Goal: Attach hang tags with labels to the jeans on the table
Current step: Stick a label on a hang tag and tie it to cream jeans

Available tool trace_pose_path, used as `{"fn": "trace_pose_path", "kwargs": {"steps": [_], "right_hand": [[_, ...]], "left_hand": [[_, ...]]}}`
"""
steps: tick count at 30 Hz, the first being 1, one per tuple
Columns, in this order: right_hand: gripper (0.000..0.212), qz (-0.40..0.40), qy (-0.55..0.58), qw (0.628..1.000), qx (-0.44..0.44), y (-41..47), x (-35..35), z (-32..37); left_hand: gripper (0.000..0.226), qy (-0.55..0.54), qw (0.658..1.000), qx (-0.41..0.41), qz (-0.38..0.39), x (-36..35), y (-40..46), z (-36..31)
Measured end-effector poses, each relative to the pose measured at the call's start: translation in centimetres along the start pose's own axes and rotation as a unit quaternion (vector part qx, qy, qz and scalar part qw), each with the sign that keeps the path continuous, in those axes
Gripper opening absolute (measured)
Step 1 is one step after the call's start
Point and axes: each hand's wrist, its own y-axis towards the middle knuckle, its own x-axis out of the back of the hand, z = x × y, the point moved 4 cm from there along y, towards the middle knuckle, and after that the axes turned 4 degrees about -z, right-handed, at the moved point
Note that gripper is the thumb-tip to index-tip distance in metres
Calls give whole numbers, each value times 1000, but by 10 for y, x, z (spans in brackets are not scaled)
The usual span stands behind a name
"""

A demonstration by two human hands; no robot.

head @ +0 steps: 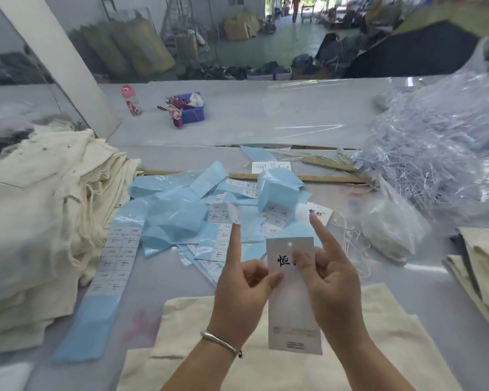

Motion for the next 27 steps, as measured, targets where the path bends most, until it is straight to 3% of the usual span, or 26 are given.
{"fn": "trace_pose_path", "kwargs": {"steps": [3,6,8,11,15,22,25,27], "right_hand": [[70,44,-13,997,-65,-55,-13,9],[34,8,13,988,-153,-102,-25,17],[16,-27,-105,989,-97,-122,-32,30],[14,-14,-233,972,-17,-147,-57,53],[23,-17,-284,958,34,-179,-79,72],[35,-56,-214,973,60,-208,-98,83],[61,-38,-192,978,69,-212,-102,83],[66,-25,-147,988,44,-214,-101,82]], "left_hand": [[102,11,999,5,-41,35,-29,-1],[104,105,991,-27,-79,71,-59,-11],[105,139,984,-67,-93,89,-81,-21],[108,78,995,-61,-22,97,-107,-31],[109,47,998,-41,8,108,-125,-37],[97,-94,994,-10,50,136,-137,-37],[88,-115,992,-7,52,147,-141,-37],[74,-98,994,-23,33,159,-143,-41]]}}
